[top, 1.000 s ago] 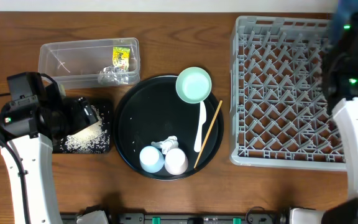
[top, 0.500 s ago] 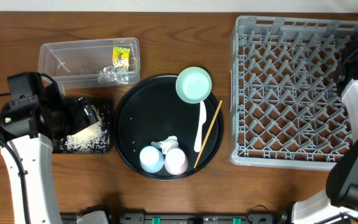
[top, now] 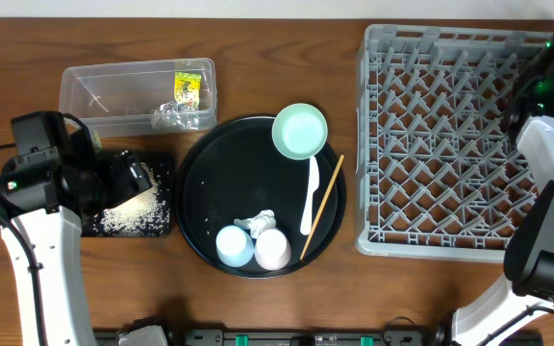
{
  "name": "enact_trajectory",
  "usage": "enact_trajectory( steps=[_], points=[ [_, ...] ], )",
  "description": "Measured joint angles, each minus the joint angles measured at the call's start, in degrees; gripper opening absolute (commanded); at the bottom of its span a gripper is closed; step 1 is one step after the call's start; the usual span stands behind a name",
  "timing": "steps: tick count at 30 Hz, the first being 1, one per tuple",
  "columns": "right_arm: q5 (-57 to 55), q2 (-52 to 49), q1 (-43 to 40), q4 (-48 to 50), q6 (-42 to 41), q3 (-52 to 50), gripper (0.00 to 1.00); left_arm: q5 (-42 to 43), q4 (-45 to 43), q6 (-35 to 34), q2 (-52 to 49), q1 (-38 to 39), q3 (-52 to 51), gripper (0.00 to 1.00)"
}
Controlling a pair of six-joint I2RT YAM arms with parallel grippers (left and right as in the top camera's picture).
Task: Sort waste into correct bins and load items into the dishwasher rack
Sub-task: 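Carry the blue plate right and set it in the dish rack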
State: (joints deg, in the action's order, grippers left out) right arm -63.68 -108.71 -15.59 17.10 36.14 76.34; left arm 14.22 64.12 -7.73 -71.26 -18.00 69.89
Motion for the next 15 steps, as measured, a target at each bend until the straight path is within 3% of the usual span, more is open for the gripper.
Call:
enact_trajectory(
  steps=[4, 6, 9, 15],
  points=[
    [2.93, -0.15, 0.90, -7.69, -2.95, 0.11, 0.56, -0.02, -0.02, 0.00, 0.00, 0.00, 0.00, 0.93],
    [5.03, -0.39, 1.49, -11.32, -5.07, 0.11, 0.72, -0.02, 0.00, 0.00, 0.00, 0.00, 0.00, 0.93],
    [6.88, -0.55, 2.51, -15.30, -8.37, 0.11, 0.84, -0.02, 0.00, 0.00, 0.00, 0.00, 0.00, 0.93],
    [8.70, -0.55, 4.96, -19.34, -12.00, 0.11, 0.94, -0.02, 0.00, 0.00, 0.00, 0.00, 0.00, 0.93]
  ],
)
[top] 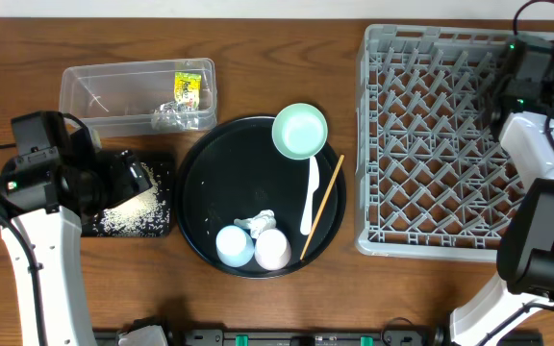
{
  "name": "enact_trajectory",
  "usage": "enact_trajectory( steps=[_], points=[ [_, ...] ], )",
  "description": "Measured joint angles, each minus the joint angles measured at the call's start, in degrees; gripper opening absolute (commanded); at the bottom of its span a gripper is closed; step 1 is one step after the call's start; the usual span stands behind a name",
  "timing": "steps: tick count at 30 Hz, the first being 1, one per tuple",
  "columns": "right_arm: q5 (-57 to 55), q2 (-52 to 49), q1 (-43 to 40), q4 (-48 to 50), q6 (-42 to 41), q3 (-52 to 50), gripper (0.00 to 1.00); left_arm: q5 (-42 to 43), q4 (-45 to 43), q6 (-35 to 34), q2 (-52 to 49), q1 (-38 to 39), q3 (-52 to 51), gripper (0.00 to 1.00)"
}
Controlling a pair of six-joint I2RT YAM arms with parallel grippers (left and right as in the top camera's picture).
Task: Sort waste into correct bins and load items into the dishwasher rack
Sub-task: 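Carry the blue plate right and set it in the dish rack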
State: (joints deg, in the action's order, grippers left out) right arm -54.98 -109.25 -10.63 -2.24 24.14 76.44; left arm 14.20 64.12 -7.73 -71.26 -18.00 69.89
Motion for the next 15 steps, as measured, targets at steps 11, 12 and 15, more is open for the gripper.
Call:
enact_trajectory(
  steps=[11, 12, 15],
  points=[
    [9.33, 3.93, 3.91, -16.79, -9.07, -0.02, 0.98, 0.04, 0.00, 0.00, 0.00, 0.00, 0.00, 0.93],
    [11.89, 5.40, 4.09, -19.12, -9.57, -0.02, 0.98, 0.04, 0.02, 0.00, 0.00, 0.00, 0.00, 0.93],
    [18.95, 9.75, 4.46, -23.65, -10.56, -0.02, 0.98, 0.04, 0.00, 0.00, 0.00, 0.00, 0.00, 0.93]
  ],
)
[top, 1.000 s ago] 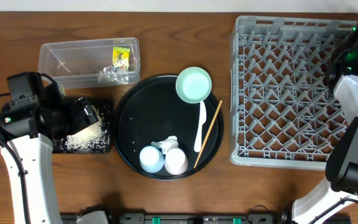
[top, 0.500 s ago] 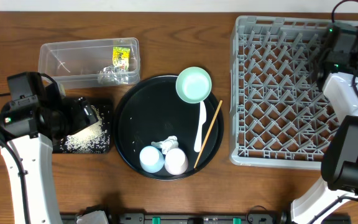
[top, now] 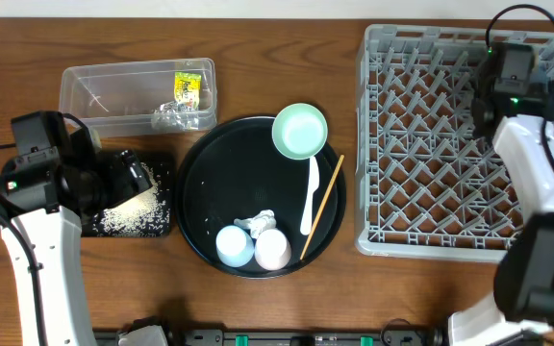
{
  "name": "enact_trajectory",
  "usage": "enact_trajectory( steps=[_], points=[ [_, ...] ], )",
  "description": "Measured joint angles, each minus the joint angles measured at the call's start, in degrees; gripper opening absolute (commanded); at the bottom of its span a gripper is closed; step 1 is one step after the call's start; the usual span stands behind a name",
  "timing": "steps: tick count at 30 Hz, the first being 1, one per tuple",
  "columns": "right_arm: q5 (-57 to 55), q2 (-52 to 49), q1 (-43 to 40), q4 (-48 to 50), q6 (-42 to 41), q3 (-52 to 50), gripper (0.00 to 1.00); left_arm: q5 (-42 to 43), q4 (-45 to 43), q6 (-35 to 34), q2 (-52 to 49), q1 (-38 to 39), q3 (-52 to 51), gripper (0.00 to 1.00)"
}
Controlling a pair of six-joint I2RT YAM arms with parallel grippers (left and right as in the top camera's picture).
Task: Sort waste into correct bins and load items into the dishwasher rack
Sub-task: 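Carry the blue plate right and set it in the dish rack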
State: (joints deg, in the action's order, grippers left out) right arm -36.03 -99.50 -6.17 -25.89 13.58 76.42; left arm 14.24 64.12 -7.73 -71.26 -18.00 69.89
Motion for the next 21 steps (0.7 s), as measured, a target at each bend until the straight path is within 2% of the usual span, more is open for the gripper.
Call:
enact_trajectory(
  steps=[3, 7, 13, 17, 21],
  points=[
    [8.26, 4.42, 0.55, -3.65, -0.48, 0.00, 0.97, -0.02, 0.00, 0.00, 0.00, 0.00, 0.00, 0.93],
    [21.90, 8.81, 1.14, -6.03, -1.01, 0.00, 0.89, -0.02, 0.00, 0.00, 0.00, 0.00, 0.00, 0.93],
    [41.35, 11.52, 8.35, -4.94, -2.93, 0.00, 0.89, -0.04, -0.02, 0.00, 0.00, 0.00, 0.00, 0.93],
    [46.66, 11.26, 16.70, -4.09, -4.87, 0.00, 0.89, -0.02, 0.00, 0.00, 0.00, 0.00, 0.00, 0.93],
    [46.29, 9.57, 24.33, -2.69, -8.85, 0.02, 0.85, -0.02, 0.00, 0.00, 0.00, 0.00, 0.00, 0.93]
  ],
)
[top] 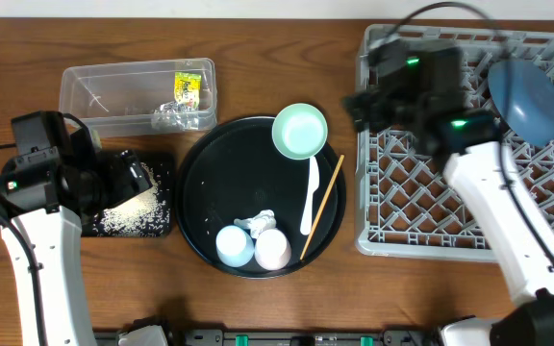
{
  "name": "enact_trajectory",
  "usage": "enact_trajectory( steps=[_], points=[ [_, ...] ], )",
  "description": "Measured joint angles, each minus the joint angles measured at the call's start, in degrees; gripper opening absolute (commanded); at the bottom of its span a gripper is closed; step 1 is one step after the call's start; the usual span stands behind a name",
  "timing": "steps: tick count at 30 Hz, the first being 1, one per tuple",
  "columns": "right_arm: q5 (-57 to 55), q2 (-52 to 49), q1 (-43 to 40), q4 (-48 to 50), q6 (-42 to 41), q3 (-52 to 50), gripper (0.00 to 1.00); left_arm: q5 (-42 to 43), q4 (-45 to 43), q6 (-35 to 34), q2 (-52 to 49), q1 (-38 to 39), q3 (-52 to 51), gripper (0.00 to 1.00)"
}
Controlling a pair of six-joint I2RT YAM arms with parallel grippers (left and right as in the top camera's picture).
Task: Sort waste into correct bins and load items into the dishwasher rack
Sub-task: 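Carry the blue plate right and set it in the dish rack, then grasp the mint-green bowl with the right gripper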
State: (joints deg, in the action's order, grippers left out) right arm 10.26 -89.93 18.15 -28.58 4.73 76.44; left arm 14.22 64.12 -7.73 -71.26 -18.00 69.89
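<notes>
A round black tray (198,192) holds a mint-green bowl (299,130), a white spoon (310,197), a wooden chopstick (322,207), a pale blue cup (233,246), a whitish cup (273,250) and a crumpled scrap (256,223). The grey dishwasher rack (421,207) stands on the right, with a blue-grey dish (525,100) in its far right corner. My right gripper (356,104) is blurred over the rack's far left edge, close to the green bowl; its jaws cannot be made out. My left gripper (135,177) hangs over the black bin (158,223) holding rice; its jaws are unclear.
A clear plastic box (113,86) at the far left holds a yellow wrapper (188,88) and crumpled film (175,117). Scattered white rice (128,211) lies in the black bin. The right arm (493,202) stretches diagonally across the rack.
My right arm has swung from the rack's far right side to its far left edge, near the green bowl. A blue-grey dish now shows where the arm was. The left arm has not moved.
My right arm stood at the rack's far right edge, then a little further left at each moment, over the rack's far right part. Now it reaches over the rack's left edge. The left arm stayed over the rice bin and the tray's items kept their places.
</notes>
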Motion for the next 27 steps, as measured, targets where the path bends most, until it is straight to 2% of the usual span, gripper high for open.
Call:
enact_trajectory(
  steps=[4, 9, 17, 19, 23, 25, 27],
  points=[
    [-4.17, -5.40, 5.64, 2.45, -4.63, 0.00, 0.77, 0.00, 0.00, 0.00, 0.00, 0.00, 0.00, 0.93],
    [-10.14, -13.49, 9.14, 6.93, -7.87, 0.00, 0.74, -0.02, 0.00, 0.00, 0.00, 0.00, 0.00, 0.93],
    [-13.70, -21.11, 9.81, 9.88, -10.67, 0.00, 0.60, 0.00, 0.00, 0.00, 0.00, 0.00, 0.00, 0.93],
    [-14.08, -22.86, 9.81, 10.36, -11.17, 0.00, 0.51, -0.02, -0.02, 0.00, 0.00, 0.00, 0.00, 0.93],
    [-14.43, -25.57, 9.84, 10.58, -11.67, -0.02, 0.10, 0.02, 0.00, 0.00, 0.00, 0.00, 0.00, 0.93],
    [-14.71, -25.94, 9.81, 10.69, -11.87, -0.02, 0.01, 0.02, 0.00, 0.00, 0.00, 0.00, 0.00, 0.93],
    [-15.23, -25.73, 9.84, 10.69, -12.17, 0.00, 0.01, 0.02, 0.00, 0.00, 0.00, 0.00, 0.00, 0.93]
  ],
)
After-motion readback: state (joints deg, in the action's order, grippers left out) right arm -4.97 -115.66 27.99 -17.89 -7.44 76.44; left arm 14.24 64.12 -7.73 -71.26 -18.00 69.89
